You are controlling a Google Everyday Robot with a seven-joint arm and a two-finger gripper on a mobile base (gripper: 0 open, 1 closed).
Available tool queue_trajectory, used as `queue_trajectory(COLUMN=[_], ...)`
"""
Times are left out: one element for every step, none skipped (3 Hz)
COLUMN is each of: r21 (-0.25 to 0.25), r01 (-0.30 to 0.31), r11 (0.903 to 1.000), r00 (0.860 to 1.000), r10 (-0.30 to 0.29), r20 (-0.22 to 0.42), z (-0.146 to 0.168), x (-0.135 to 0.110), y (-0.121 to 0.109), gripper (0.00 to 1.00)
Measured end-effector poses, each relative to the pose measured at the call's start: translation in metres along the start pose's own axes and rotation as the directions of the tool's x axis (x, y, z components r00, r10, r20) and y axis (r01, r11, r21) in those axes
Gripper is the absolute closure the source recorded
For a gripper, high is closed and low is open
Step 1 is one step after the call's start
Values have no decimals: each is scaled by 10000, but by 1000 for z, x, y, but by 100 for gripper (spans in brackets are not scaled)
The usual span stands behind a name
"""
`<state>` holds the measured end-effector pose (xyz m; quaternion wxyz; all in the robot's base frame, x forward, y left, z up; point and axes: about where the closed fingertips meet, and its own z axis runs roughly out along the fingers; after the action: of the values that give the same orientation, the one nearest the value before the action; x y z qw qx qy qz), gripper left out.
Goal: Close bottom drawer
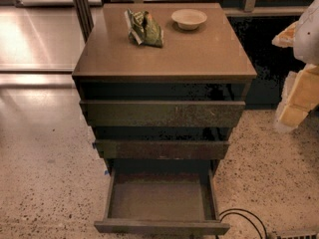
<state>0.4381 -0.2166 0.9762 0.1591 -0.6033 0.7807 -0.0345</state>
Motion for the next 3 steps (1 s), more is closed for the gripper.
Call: queue_trajectory(r21=[82,-80,-511], r01=[92,40,-343], r11=[9999,10000,9981], r00=[9999,10000,9994], r10=[-92,-40,338], r20=[-44,-10,-111], z=[5,25,57], x=[0,5,19], y=[3,19,44], gripper=[0,0,0])
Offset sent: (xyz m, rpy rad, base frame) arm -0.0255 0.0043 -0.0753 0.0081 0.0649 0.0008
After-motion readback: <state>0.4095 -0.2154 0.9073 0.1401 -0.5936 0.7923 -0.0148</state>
